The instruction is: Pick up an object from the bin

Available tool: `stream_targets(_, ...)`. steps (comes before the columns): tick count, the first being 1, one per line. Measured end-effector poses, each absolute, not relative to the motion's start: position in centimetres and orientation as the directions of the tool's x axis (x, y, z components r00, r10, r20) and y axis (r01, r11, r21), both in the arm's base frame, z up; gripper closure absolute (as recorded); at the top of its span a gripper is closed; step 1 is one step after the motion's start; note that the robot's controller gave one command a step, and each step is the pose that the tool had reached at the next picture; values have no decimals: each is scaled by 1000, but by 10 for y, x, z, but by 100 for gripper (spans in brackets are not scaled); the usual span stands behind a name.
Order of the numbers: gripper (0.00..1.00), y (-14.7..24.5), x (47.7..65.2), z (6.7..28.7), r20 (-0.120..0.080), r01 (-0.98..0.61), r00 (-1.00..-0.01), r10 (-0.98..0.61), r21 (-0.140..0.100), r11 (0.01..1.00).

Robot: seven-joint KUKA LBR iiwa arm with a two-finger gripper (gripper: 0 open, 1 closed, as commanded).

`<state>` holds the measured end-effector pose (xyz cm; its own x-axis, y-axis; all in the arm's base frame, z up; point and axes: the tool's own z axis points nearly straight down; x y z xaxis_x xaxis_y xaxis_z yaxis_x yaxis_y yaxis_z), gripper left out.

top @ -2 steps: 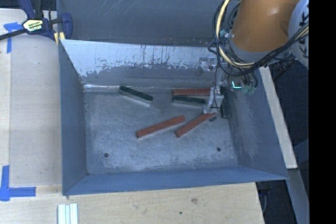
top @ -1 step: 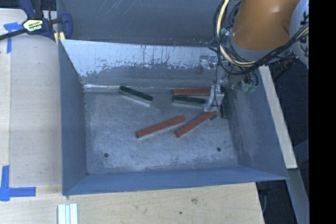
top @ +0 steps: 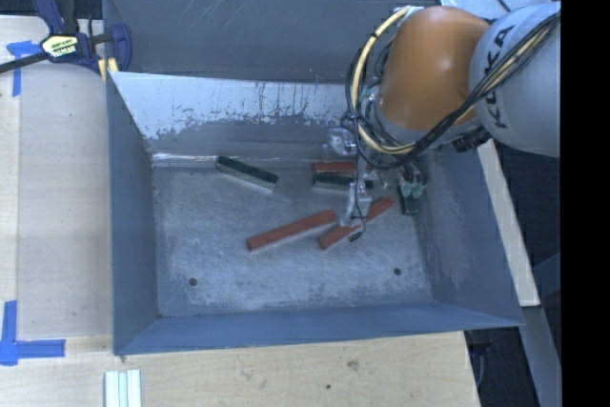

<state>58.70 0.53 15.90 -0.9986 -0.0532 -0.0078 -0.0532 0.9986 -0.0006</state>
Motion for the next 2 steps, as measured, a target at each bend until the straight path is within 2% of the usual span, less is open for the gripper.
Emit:
stream_targets(1, 0, 26, 569, 149, 0, -122, -993, -122, 0, 993)
stream_targets(2, 0, 37, 571, 143, -3, -107, -994, -107, 0, 994)
